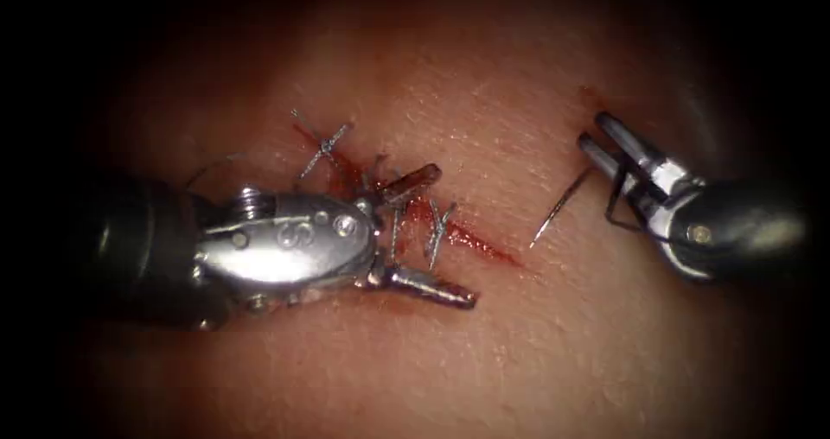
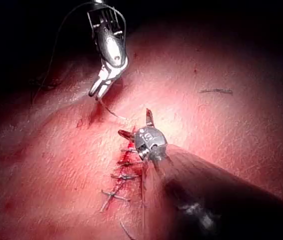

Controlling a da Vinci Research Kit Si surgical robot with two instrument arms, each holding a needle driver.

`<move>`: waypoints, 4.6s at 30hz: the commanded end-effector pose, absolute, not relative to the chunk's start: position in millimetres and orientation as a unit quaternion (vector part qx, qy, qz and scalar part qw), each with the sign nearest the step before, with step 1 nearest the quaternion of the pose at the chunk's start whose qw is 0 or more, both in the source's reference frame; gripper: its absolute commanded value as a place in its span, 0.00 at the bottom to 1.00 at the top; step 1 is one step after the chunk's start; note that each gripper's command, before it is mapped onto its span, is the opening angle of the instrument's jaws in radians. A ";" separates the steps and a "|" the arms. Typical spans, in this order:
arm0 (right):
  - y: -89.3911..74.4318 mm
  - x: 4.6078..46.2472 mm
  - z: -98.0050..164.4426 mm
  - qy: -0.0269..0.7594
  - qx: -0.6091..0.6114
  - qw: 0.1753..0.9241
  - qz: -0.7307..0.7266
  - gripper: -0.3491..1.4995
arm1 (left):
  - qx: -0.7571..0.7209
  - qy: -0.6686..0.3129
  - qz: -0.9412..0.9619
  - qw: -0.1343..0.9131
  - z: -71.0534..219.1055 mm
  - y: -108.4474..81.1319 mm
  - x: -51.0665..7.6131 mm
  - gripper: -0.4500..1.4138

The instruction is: Wound Closure

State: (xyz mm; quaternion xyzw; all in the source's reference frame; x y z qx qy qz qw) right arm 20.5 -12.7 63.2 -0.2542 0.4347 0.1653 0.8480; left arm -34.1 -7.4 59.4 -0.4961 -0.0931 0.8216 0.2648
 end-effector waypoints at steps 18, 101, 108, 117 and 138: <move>-13.3 25.5 64.9 0.403 -0.303 0.859 0.087 0.00 | -0.417 -0.091 0.880 0.211 67.6 -12.0 -37.0 0.22; -14.1 24.3 71.2 0.464 -0.203 0.844 0.178 0.00 | -0.400 -0.097 0.888 0.204 70.6 -12.1 -35.8 0.25; -13.6 24.4 70.6 0.468 -0.190 0.838 0.204 0.00 | -0.397 -0.098 0.889 0.207 71.9 -12.1 -35.3 0.27; -12.8 24.3 70.2 0.473 -0.186 0.832 0.221 0.00 | -0.394 -0.099 0.890 0.205 72.3 -12.1 -35.2 0.27; -11.3 24.0 70.4 0.492 -0.167 0.810 0.273 0.00 | -0.394 -0.098 0.890 0.205 72.3 -12.1 -35.2 0.27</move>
